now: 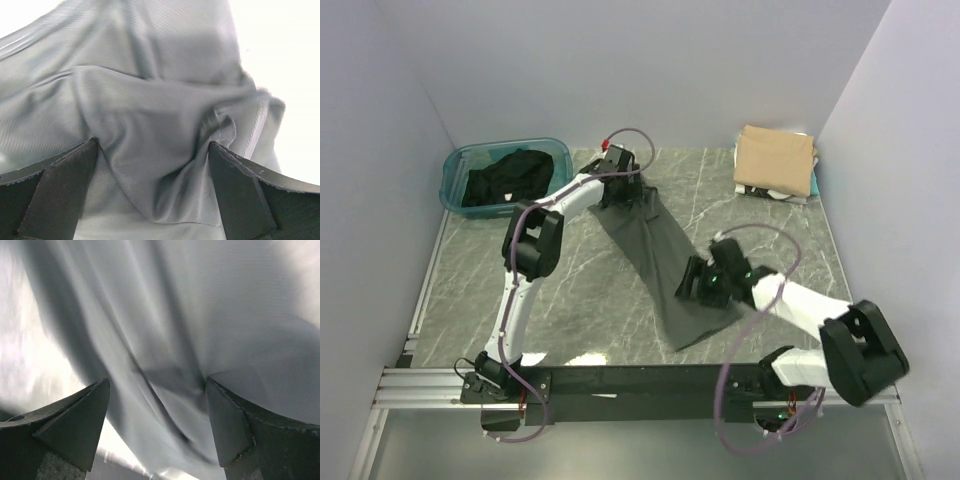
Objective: Fold and stack the t-shirts
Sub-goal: Fold the tshirt
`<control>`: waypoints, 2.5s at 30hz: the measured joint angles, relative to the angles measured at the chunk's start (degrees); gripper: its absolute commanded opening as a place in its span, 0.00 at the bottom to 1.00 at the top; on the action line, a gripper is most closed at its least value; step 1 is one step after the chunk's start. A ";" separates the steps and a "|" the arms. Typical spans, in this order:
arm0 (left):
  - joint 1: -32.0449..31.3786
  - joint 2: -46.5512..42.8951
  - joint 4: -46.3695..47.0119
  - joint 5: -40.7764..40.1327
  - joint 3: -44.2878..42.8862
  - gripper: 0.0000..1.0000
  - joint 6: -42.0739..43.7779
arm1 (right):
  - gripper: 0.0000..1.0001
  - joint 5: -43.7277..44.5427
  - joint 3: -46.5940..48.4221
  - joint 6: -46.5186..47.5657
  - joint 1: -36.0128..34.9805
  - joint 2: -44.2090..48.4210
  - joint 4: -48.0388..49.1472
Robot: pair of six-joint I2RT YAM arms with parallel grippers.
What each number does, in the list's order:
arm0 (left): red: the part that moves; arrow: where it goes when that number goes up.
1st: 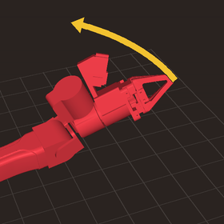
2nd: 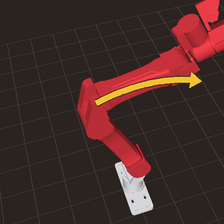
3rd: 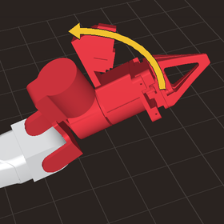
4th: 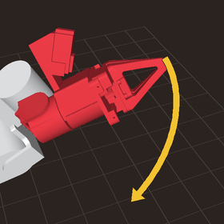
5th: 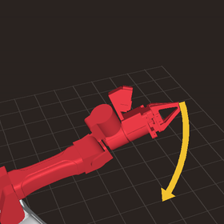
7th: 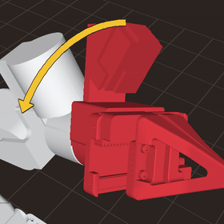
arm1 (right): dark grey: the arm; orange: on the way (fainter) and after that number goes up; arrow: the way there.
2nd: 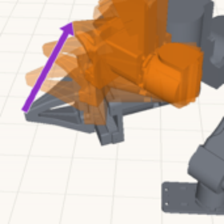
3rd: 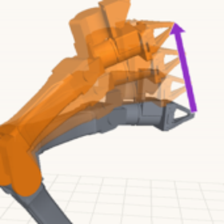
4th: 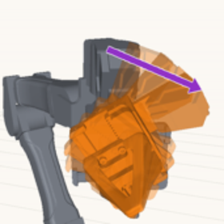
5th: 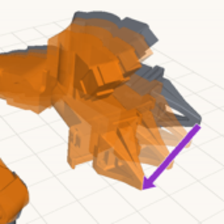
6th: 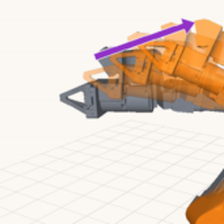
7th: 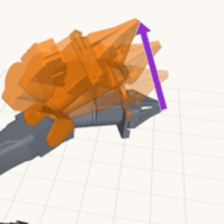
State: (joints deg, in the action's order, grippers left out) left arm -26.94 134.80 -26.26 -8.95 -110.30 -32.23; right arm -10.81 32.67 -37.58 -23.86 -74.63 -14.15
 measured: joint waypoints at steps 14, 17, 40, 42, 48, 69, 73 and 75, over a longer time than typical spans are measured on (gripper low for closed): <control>-1.29 3.08 10.73 15.61 -1.66 0.99 5.97 | 0.86 -2.23 5.53 -8.74 -30.25 0.13 -3.34; -1.33 0.46 12.15 15.56 2.62 0.99 6.12 | 0.87 1.11 10.97 -6.88 -28.83 0.46 -6.43; 6.51 1.38 10.27 17.49 0.31 0.99 -1.95 | 0.87 -12.81 63.78 8.70 0.33 -42.88 -1.73; 6.38 1.97 10.88 17.68 -0.33 0.99 -1.95 | 0.87 -15.72 69.18 8.37 1.44 -49.27 -1.51; 6.51 2.80 12.07 16.98 -1.03 0.99 -1.66 | 0.87 -25.14 79.60 5.77 3.56 -61.64 -3.13; 6.56 6.29 11.80 19.26 -6.49 1.00 -1.42 | 0.87 -19.52 57.16 6.34 4.63 -50.21 1.16; 6.56 8.41 11.06 19.65 -10.47 1.00 -1.29 | 0.88 -16.44 57.35 8.46 4.79 -47.19 -3.45; 6.56 9.38 9.84 19.65 -12.61 0.99 -1.14 | 0.88 -14.99 57.35 9.40 4.85 -44.50 -5.55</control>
State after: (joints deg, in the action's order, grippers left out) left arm -20.38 144.18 -16.43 10.70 -122.91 -33.36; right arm -25.80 90.02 -28.18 -19.00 -119.13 -19.70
